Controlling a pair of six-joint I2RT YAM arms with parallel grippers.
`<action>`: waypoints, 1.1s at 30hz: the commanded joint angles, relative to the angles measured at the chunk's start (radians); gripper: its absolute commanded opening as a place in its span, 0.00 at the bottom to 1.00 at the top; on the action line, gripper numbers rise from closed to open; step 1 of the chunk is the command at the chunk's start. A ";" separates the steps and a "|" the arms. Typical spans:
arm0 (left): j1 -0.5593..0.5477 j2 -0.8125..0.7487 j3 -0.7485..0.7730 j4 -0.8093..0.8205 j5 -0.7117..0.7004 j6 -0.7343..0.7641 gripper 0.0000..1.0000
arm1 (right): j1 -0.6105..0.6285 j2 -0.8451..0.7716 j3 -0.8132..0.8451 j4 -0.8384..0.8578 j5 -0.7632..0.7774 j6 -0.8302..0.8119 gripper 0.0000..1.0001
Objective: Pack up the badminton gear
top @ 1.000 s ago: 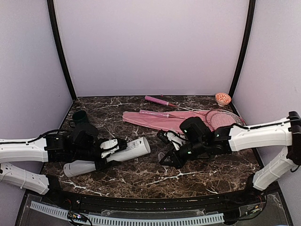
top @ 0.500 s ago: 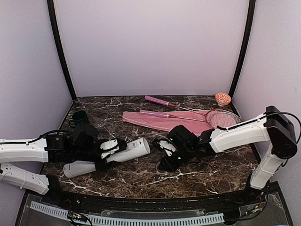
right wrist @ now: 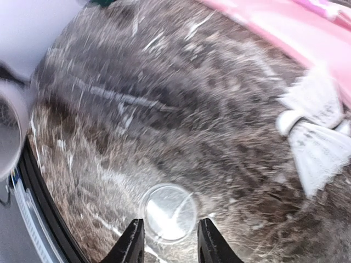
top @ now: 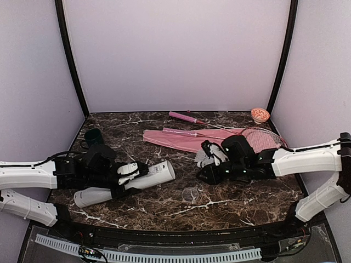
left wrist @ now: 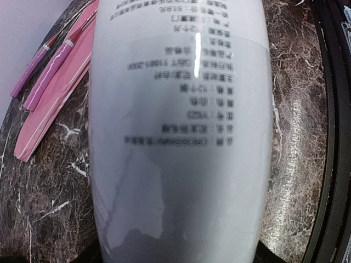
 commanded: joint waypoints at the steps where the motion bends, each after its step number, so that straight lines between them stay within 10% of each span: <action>1: 0.002 -0.006 -0.005 0.011 0.011 -0.007 0.43 | -0.071 -0.096 -0.067 0.125 0.106 0.106 0.36; 33: 0.001 -0.063 -0.003 0.050 0.037 -0.060 0.44 | -0.199 0.153 -0.148 0.451 0.127 0.158 0.30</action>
